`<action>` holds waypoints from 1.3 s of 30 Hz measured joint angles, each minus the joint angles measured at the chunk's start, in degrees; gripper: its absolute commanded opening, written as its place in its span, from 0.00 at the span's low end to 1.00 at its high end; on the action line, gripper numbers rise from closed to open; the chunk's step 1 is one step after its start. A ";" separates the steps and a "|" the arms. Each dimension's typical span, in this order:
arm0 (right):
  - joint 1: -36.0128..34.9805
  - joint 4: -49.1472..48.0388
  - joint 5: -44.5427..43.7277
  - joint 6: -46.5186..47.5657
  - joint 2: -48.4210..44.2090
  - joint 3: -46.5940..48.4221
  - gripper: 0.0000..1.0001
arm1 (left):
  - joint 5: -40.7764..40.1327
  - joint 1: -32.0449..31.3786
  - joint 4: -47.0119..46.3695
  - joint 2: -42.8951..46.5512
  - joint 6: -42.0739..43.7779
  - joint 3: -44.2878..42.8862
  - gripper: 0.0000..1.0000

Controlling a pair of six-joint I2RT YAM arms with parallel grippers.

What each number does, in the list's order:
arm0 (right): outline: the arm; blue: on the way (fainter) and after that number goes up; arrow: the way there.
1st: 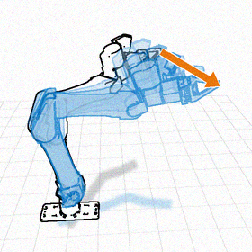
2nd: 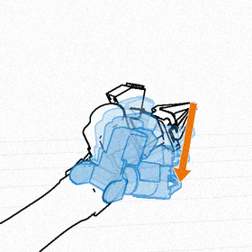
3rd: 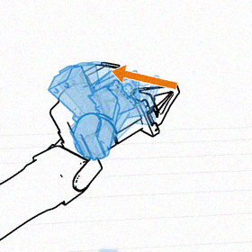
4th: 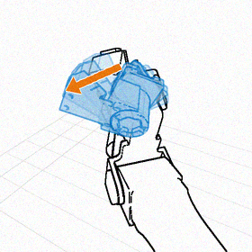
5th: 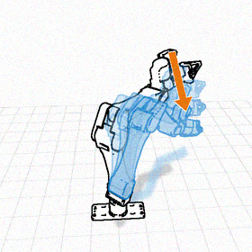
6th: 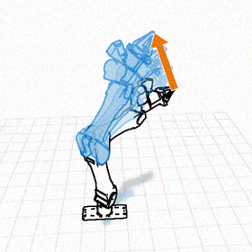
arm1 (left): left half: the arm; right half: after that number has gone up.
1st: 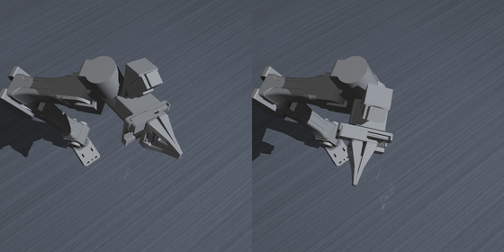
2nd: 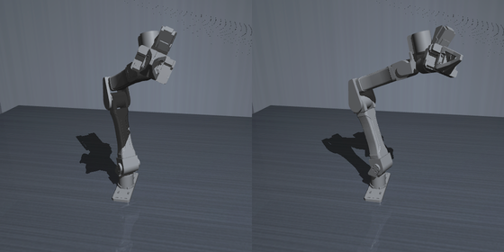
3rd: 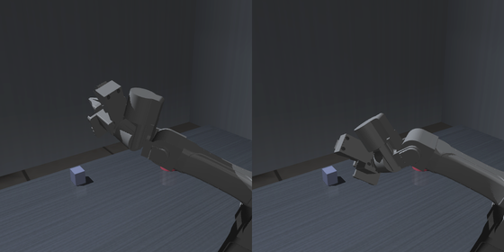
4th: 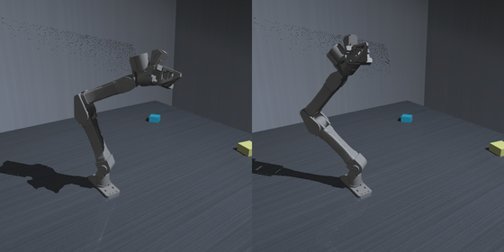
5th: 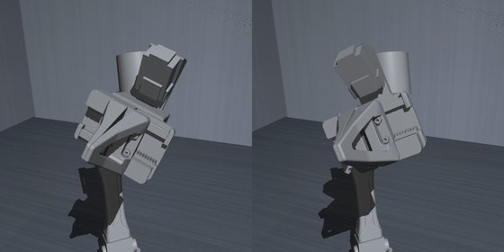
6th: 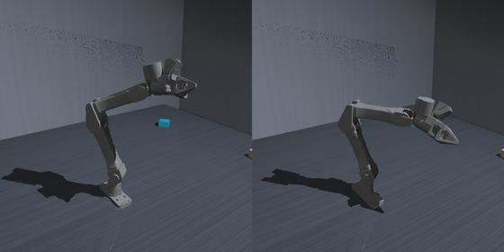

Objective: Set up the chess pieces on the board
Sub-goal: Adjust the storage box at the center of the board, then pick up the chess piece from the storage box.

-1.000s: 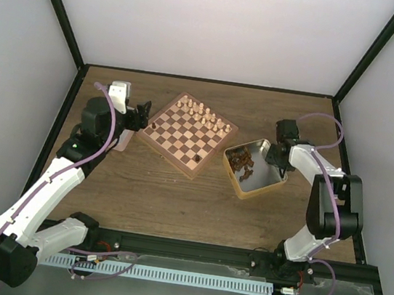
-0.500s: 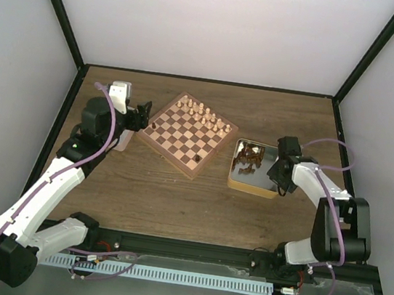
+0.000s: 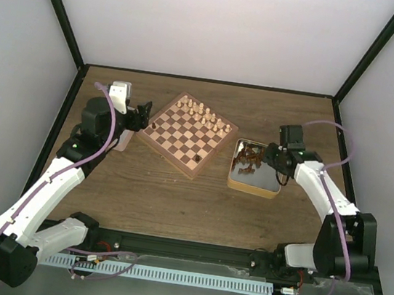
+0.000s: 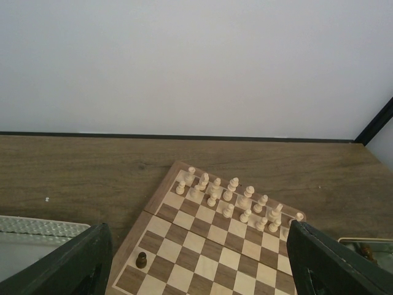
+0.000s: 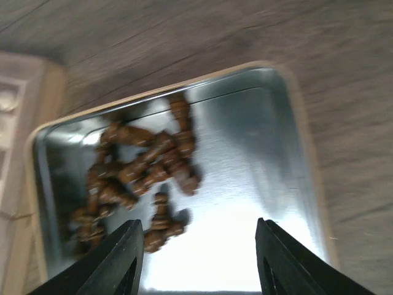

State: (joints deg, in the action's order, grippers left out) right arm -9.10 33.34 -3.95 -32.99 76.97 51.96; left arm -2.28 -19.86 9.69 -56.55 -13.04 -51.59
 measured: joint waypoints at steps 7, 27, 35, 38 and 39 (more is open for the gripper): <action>-4.00 -4.24 5.35 3.50 7.50 1.16 0.38 | 0.00 0.00 0.00 0.00 0.00 0.00 0.79; -4.00 -7.21 -0.63 8.81 21.81 4.57 0.26 | 0.28 0.00 -0.07 -0.26 0.00 0.22 0.79; -4.00 -8.07 -0.94 10.80 21.92 4.57 0.14 | 0.46 0.00 -0.09 -0.28 0.00 0.22 0.79; -4.02 -8.24 -1.05 11.37 21.92 4.57 0.14 | 0.63 0.00 -0.09 -0.28 -0.02 0.24 0.79; -4.02 -8.26 -1.05 11.50 21.90 4.57 0.13 | 0.74 0.00 -0.09 -0.28 -0.02 0.24 0.79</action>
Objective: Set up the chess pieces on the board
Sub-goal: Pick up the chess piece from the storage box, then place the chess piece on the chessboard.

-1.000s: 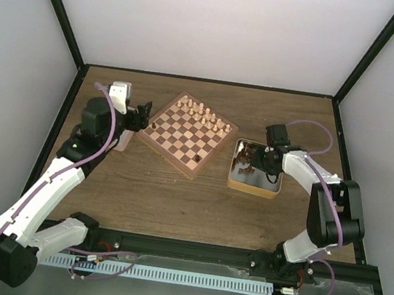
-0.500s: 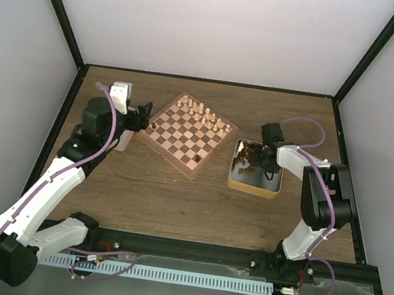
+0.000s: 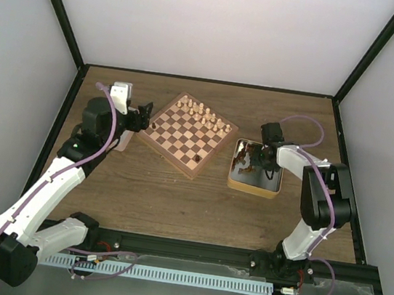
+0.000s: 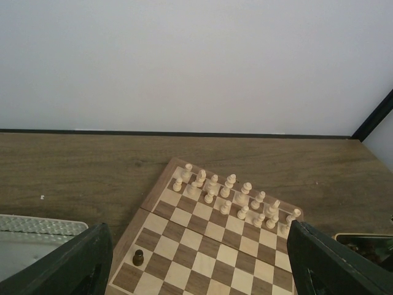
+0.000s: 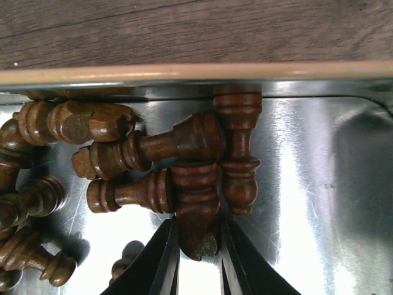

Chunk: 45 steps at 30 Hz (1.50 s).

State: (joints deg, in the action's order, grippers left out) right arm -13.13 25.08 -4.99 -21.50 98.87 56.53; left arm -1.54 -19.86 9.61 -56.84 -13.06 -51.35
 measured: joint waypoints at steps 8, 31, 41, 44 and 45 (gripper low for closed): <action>-0.13 -1.70 1.49 0.00 -9.51 -2.58 0.14 | 2.75 0.00 -0.31 -0.68 -0.28 0.07 0.79; -14.40 -17.07 38.27 8.74 -25.05 -8.04 0.15 | 45.48 -1.84 -9.60 -18.99 -23.69 0.33 0.75; -22.27 -16.20 40.61 13.92 -18.91 -0.20 0.15 | 51.10 -4.04 -9.73 -22.51 -28.76 0.37 0.45; -22.45 -15.91 40.74 14.56 -18.34 0.02 0.15 | 51.58 -4.09 -10.08 -22.77 -29.40 0.57 0.32; -22.45 -15.69 40.79 14.69 -18.23 0.02 0.15 | 51.76 -4.09 -10.23 -22.80 -29.62 0.59 0.29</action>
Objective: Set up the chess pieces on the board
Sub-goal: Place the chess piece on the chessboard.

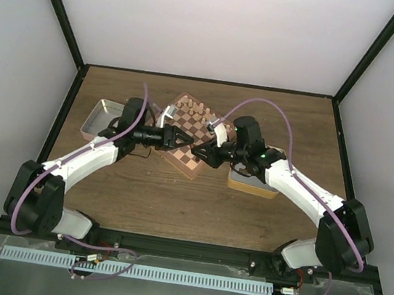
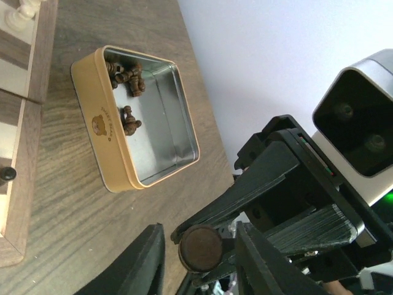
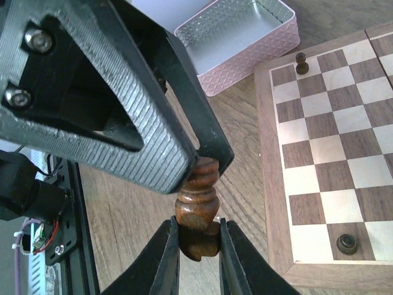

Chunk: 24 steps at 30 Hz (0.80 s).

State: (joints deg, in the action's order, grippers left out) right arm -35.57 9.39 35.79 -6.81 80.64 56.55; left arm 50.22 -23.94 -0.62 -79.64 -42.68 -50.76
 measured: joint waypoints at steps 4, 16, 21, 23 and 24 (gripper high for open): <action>-0.07 0.66 0.24 0.42 0.15 0.00 0.15 | 0.46 0.00 -0.50 -0.11 -0.76 0.11 0.21; -0.46 0.61 0.63 0.33 0.15 0.04 0.20 | 1.99 -0.15 -1.73 -0.79 -0.70 0.59 0.10; -0.61 -0.02 -0.09 -1.97 0.07 0.04 0.58 | 1.95 -0.22 -2.56 -0.72 -0.85 0.63 0.10; -0.70 -1.73 -0.61 -4.98 -0.42 -0.15 0.63 | 1.77 -0.22 -3.50 -0.17 -1.49 0.87 0.10; -0.70 -3.50 -0.63 -7.19 -0.98 -0.66 0.67 | 1.60 -0.22 -4.33 0.46 -2.25 1.20 0.10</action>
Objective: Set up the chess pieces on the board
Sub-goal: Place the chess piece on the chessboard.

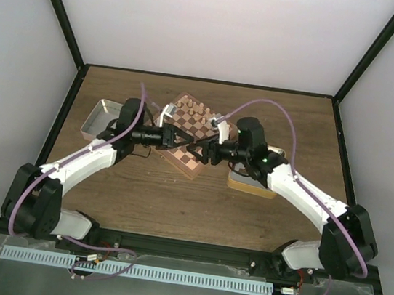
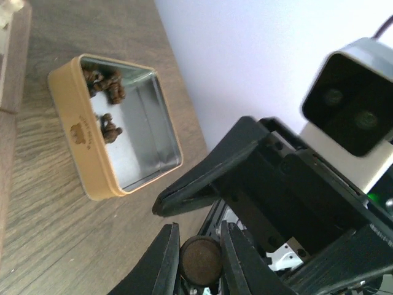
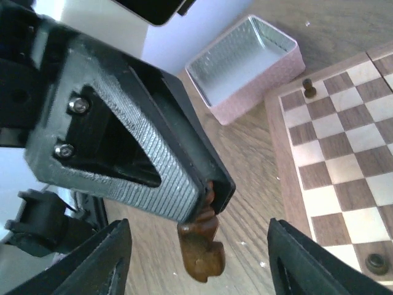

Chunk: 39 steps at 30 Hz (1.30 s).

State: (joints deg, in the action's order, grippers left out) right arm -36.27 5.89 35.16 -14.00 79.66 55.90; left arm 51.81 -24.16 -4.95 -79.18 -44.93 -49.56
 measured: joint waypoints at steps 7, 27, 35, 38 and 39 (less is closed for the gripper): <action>-0.09 -27.34 0.02 -27.87 -7.89 -13.90 0.65 | -1.95 0.00 -10.69 5.88 -9.14 2.38 0.11; -1.03 -60.72 0.11 -64.11 -1.66 -15.06 0.23 | -6.80 -0.11 -31.50 10.03 -23.96 6.51 0.10; -1.09 -61.68 -0.17 -65.46 -1.20 -15.02 0.15 | -7.34 -0.15 -33.97 10.03 -25.66 7.50 0.11; -1.09 -61.64 -0.35 -65.77 -0.68 -14.91 0.10 | -7.63 -0.15 -34.16 10.03 -25.66 7.69 0.15; -1.09 -61.20 -0.44 -66.07 -0.52 -14.62 0.08 | -7.82 -0.13 -34.18 10.03 -25.59 7.80 0.18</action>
State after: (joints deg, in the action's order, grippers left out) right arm -37.36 -55.31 34.72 -80.07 79.13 41.28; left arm 43.99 -24.29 -39.13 -69.14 -70.52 -41.76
